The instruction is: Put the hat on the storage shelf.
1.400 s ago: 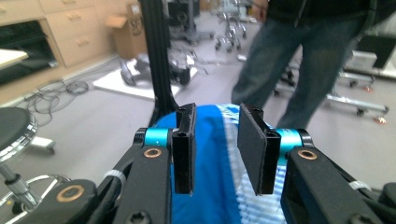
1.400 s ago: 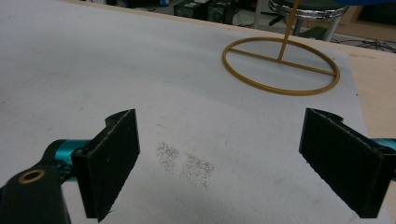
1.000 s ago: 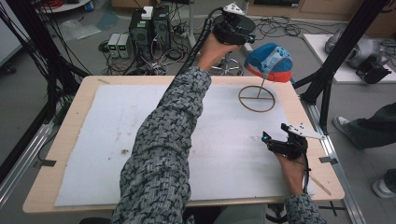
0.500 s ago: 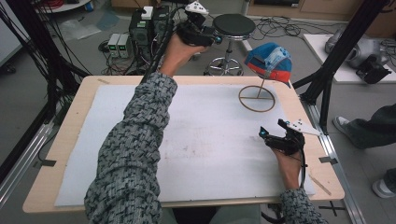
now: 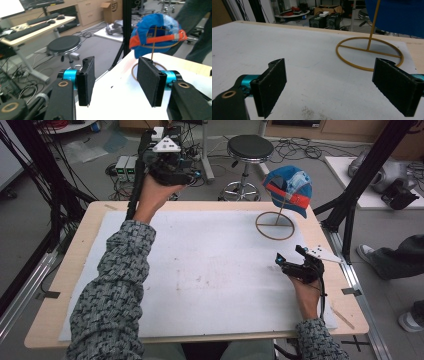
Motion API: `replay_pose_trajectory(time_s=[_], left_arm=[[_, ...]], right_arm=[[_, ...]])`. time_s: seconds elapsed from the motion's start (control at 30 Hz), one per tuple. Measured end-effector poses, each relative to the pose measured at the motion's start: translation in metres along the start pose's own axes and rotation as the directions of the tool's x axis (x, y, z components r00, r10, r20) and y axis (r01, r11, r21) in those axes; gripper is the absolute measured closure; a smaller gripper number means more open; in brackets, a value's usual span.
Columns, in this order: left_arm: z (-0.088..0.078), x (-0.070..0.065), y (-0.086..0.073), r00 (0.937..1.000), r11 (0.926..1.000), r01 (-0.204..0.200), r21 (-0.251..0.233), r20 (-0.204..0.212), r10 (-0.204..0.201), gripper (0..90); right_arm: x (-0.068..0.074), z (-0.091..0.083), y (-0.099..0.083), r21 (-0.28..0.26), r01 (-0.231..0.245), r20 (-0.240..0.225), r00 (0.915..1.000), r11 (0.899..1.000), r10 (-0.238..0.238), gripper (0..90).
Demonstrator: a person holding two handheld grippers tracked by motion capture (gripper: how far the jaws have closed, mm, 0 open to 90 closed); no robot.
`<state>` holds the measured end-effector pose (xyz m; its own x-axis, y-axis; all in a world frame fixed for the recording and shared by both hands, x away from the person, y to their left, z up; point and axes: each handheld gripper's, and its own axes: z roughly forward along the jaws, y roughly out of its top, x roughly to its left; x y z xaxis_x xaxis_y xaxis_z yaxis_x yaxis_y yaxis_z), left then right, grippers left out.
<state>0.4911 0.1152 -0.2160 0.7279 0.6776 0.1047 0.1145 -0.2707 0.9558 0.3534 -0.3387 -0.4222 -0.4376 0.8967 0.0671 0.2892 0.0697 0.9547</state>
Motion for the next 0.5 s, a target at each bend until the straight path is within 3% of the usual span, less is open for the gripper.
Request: replay_pose_trajectory(time_s=[0.23, 0.5], left_arm=[[-0.042, 0.010, -0.024, 0.9976, 0.9992, 0.036, -0.019, -0.058, -0.037, 43.2], [-0.076, 0.007, -0.054, 0.9946, 0.9983, 0.049, -0.032, -0.090, -0.052, 39.8]], right_arm=[[0.002, 0.001, 0.001, 0.005, -0.004, 0.000, 1.0000, 1.000, 0.004, 11.3], [0.005, 0.000, 0.001, 0.011, 0.013, 0.002, 0.9999, 1.000, -0.013, 11.3]])
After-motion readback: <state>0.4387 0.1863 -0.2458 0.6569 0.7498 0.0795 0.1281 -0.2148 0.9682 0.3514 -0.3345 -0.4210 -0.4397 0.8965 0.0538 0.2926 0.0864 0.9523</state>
